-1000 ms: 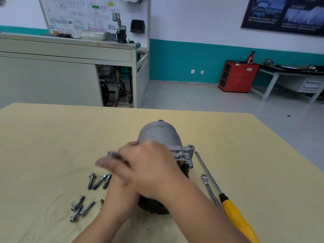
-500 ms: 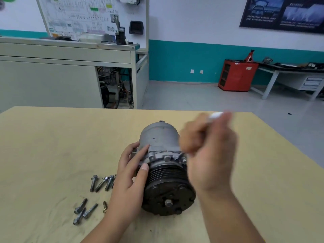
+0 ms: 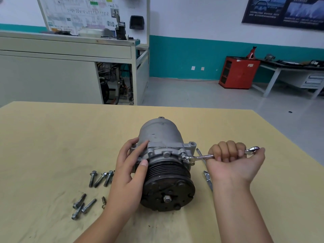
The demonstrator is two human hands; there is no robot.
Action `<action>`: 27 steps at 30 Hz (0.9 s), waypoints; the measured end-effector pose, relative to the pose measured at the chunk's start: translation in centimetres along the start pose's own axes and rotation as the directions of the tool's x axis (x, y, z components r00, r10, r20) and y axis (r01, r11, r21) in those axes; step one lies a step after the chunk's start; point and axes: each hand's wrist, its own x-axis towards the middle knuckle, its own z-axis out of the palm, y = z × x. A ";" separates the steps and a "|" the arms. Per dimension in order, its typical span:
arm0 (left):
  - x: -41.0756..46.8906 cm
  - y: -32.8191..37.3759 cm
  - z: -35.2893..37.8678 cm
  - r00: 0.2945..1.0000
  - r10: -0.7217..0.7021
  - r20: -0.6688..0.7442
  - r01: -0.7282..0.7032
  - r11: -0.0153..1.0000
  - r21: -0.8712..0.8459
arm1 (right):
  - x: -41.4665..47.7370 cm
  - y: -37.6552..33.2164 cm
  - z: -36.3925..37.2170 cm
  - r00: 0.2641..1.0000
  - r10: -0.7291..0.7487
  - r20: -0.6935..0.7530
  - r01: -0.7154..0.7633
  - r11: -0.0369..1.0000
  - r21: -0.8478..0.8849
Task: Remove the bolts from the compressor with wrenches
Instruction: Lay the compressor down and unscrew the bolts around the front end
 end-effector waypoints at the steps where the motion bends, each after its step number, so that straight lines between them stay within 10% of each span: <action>1: 0.0 0.0 0.0 1.000 -0.004 0.001 0.004 1.000 -0.005 | 0.2 0.0 -0.1 1.000 0.017 -0.026 -0.017 1.000 0.023; 20: 0.0 0.1 -0.1 1.000 0.003 0.002 -0.003 1.000 0.023 | 1.2 0.3 1.6 0.993 0.022 -0.112 -0.034 0.993 -0.111; 27: 0.0 0.1 -0.1 1.000 0.014 -0.003 -0.014 1.000 0.017 | 0.4 0.8 3.5 0.996 -0.008 0.088 0.033 0.957 -0.287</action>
